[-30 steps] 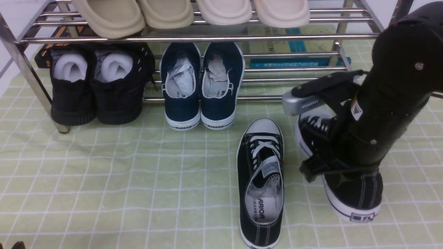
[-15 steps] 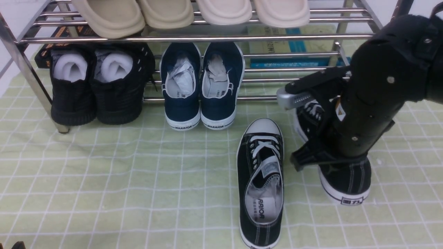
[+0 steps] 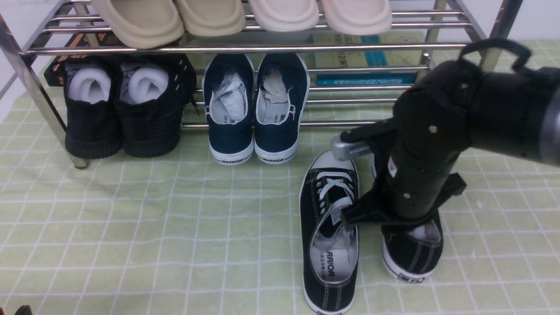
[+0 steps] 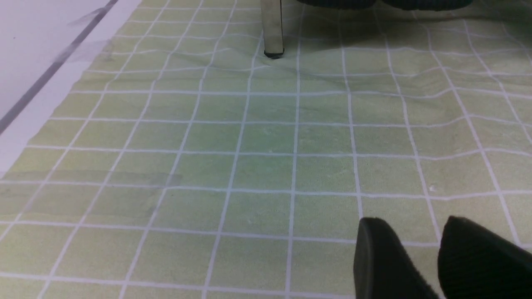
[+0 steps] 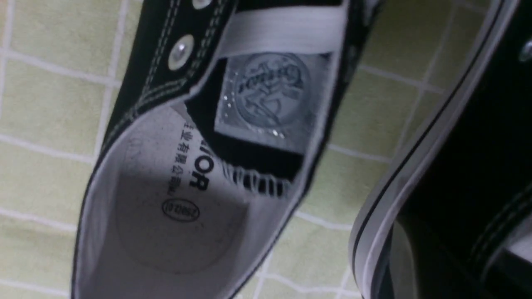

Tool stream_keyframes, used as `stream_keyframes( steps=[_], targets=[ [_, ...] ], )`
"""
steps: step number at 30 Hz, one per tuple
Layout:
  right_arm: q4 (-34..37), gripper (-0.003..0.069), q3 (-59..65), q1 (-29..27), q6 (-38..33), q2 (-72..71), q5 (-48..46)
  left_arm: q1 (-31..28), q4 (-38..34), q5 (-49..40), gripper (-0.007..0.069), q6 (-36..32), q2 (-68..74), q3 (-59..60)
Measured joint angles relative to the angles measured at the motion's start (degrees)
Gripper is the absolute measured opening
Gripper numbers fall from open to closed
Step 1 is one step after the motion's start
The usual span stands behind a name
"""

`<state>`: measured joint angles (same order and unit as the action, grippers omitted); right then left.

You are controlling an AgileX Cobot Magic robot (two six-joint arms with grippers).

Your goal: Take the shoes off the shelf with your hand from the green coffee tablecloth.

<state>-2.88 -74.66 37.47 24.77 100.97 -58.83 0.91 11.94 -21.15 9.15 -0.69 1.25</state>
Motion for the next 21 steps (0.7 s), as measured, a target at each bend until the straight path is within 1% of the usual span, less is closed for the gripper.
stream_keyframes(
  steps=[14,21],
  targets=[
    [4.19,0.0046,0.02,-0.31,-0.28,0.83,-0.13,0.00,0.00,0.00,0.0242,0.00,0.00,0.00],
    [4.55,0.0074,0.02,-0.31,0.33,0.83,-0.17,0.00,0.00,0.00,0.0242,0.00,0.00,0.00]
  ],
)
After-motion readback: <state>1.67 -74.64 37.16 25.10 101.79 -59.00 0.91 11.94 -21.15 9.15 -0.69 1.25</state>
